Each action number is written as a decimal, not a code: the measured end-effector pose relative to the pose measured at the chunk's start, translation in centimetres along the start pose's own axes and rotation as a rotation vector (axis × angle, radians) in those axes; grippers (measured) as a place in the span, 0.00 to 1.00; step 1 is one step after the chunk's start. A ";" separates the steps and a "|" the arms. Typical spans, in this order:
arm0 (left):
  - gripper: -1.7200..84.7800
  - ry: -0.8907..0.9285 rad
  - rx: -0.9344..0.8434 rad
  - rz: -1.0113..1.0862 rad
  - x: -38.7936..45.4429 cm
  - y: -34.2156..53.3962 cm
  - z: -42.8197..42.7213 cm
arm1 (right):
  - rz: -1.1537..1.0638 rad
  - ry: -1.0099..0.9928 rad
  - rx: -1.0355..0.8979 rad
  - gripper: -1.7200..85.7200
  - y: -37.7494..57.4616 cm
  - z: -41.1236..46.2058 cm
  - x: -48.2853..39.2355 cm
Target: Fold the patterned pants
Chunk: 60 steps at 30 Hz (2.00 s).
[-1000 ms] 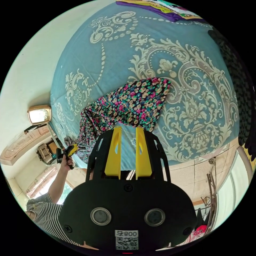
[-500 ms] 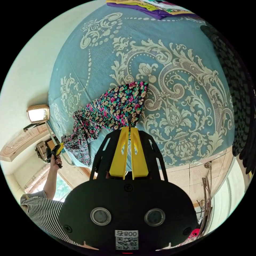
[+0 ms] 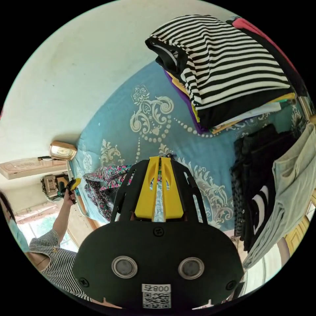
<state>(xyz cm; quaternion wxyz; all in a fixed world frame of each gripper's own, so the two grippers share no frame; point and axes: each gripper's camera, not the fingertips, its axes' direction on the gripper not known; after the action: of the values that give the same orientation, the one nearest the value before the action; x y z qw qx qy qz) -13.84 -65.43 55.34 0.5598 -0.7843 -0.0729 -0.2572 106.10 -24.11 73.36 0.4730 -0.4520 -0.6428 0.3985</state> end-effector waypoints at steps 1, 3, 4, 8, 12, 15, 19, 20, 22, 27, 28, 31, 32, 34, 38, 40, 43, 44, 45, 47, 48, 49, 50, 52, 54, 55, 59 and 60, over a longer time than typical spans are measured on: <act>0.11 -0.018 -0.021 0.019 0.2 0.3 0.6 | 0.020 0.033 -0.014 0.04 -0.3 0.2 0.1; 0.11 -0.056 -0.054 0.037 0.0 1.5 1.2 | 0.035 0.051 -0.037 0.06 0.1 1.0 0.7; 0.12 -0.080 -0.064 0.027 -0.5 2.7 1.4 | 0.039 0.040 -0.037 0.06 0.5 1.2 0.9; 0.12 -0.152 -0.046 -0.141 -4.8 8.2 0.7 | 0.099 -0.055 -0.088 0.09 4.3 3.7 3.0; 0.13 -0.183 -0.001 -0.411 -10.0 13.8 -0.1 | 0.182 -0.221 -0.159 0.10 7.2 6.7 5.1; 0.13 -0.228 0.010 -0.577 -12.8 17.3 0.3 | 0.232 -0.273 -0.173 0.11 8.0 7.8 6.1; 0.11 -0.265 0.004 -0.637 -13.7 18.4 2.5 | 0.289 -0.329 -0.158 0.11 8.1 8.1 7.3; 0.09 -0.311 -0.012 -0.641 -13.5 18.2 3.0 | 0.308 -0.346 -0.143 0.12 8.1 8.0 7.6; 0.07 -0.388 -0.063 -0.607 -12.9 18.0 3.6 | 0.338 -0.376 -0.121 0.12 8.1 7.9 8.2; 0.04 -0.391 -0.045 -0.577 -11.5 18.9 3.3 | 0.414 -0.455 -0.040 0.13 7.6 7.4 9.9; 0.03 -0.398 -0.036 -0.584 -11.4 19.3 3.1 | 0.424 -0.464 -0.028 0.13 7.5 7.3 10.2; 0.03 -0.431 -0.008 -0.595 -10.9 20.4 2.3 | 0.438 -0.484 0.011 0.14 6.8 6.8 10.8; 0.03 -0.448 0.002 -0.601 -10.7 20.7 1.9 | 0.433 -0.474 0.007 0.14 6.4 6.8 10.8; 0.03 -0.477 0.012 -0.609 -10.4 21.3 1.4 | 0.420 -0.473 -0.015 0.14 5.8 7.2 10.7; 0.02 -0.548 0.051 -0.635 -9.7 22.4 -0.6 | 0.388 -0.485 -0.041 0.14 4.9 8.0 10.0; 0.02 -0.584 0.069 -0.640 -9.4 22.8 -1.8 | 0.370 -0.494 -0.062 0.14 4.8 8.5 9.7; 0.02 -0.599 0.085 -0.647 -9.0 23.1 -2.5 | 0.343 -0.532 -0.071 0.14 5.4 8.8 9.5; 0.02 -0.606 0.083 -0.637 -8.7 23.0 -2.2 | 0.336 -0.542 -0.062 0.14 5.9 8.7 9.6; 0.02 -0.610 0.075 -0.633 -8.5 22.9 -1.9 | 0.334 -0.542 -0.060 0.13 6.3 8.9 9.6; 0.02 -0.629 0.032 -0.615 -7.8 22.8 -0.3 | 0.334 -0.527 -0.081 0.13 6.6 9.5 9.8; 0.02 -0.632 0.025 -0.613 -7.7 22.8 0.0 | 0.346 -0.510 -0.092 0.13 6.7 10.0 10.0; 0.02 -0.631 0.020 -0.613 -7.4 22.9 0.6 | 0.351 -0.505 -0.094 0.13 6.7 10.2 10.2; 0.02 -0.627 0.022 -0.618 -7.1 23.1 1.1 | 0.353 -0.484 -0.101 0.12 6.6 10.6 10.5; 0.02 -0.618 0.025 -0.623 -6.8 23.4 1.5 | 0.355 -0.459 -0.113 0.11 6.5 11.2 10.9; 0.02 -0.614 0.028 -0.621 -6.3 23.7 1.7 | 0.356 -0.458 -0.100 0.09 6.5 11.5 11.5; 0.02 -0.615 0.029 -0.616 -5.9 23.8 1.8 | 0.353 -0.460 -0.099 0.08 6.5 11.6 11.6; 0.02 -0.618 0.029 -0.590 -4.5 23.7 2.0 | 0.332 -0.487 -0.102 0.04 6.9 12.1 12.6; 0.02 -0.619 0.027 -0.586 -4.2 23.7 2.0 | 0.318 -0.491 -0.100 0.03 7.1 11.8 12.8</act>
<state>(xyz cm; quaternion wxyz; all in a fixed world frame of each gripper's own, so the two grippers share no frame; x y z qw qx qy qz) -7.28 -71.41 32.87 0.4250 -0.7632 -0.4607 -0.1570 94.26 -10.91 67.07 0.2119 -0.4599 -0.6779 0.5329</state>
